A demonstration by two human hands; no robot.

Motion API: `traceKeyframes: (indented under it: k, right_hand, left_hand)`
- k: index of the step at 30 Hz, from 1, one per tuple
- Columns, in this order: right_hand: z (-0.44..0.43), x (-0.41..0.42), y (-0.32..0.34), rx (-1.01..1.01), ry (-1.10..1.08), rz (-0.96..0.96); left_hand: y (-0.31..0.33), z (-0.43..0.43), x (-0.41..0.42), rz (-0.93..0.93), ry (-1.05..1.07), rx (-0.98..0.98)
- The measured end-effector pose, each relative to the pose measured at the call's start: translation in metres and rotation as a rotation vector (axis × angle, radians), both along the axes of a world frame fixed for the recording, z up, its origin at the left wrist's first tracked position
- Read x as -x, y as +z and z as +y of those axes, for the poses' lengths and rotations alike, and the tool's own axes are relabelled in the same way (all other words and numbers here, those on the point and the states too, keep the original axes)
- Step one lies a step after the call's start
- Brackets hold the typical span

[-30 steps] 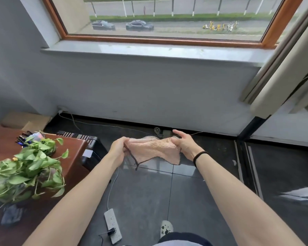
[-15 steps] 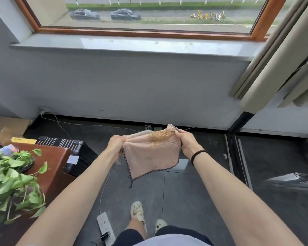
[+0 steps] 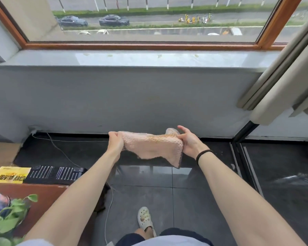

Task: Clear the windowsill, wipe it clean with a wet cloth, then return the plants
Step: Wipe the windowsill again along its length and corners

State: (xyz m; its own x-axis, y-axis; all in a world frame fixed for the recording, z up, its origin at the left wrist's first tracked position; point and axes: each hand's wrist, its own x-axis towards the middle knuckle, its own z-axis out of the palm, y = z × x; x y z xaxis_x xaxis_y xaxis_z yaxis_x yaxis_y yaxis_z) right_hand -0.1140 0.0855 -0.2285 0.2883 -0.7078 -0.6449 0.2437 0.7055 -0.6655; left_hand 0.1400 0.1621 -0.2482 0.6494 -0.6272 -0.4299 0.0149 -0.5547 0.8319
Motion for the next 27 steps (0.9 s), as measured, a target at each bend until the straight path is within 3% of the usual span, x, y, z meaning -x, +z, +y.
traceKeyframes:
  k: [4,7,9,14,18,27]
  right_hand:
    - [-0.027,-0.022,-0.005,0.066,0.080,0.128]
    - [-0.043,-0.033,-0.001,0.143,0.232,0.309]
    - [-0.054,-0.039,0.003,0.226,0.357,0.419]
    - [-0.081,-0.054,0.017,0.377,0.634,0.595]
    - [-0.101,-0.054,0.034,0.444,0.709,0.636]
    - [-0.139,-0.049,0.055,0.577,0.803,0.782]
  left_hand:
    - [-0.002,-0.025,-0.034,0.139,-0.070,-0.030]
    - [0.009,-0.037,-0.046,0.313,-0.089,0.020]
    - [0.016,-0.045,-0.051,0.332,-0.171,0.016]
    - [0.035,-0.056,-0.057,0.087,-0.479,-0.175]
    - [0.048,-0.066,-0.054,-0.091,-0.397,-0.133]
    - [0.066,-0.086,-0.055,-0.233,-0.319,-0.070]
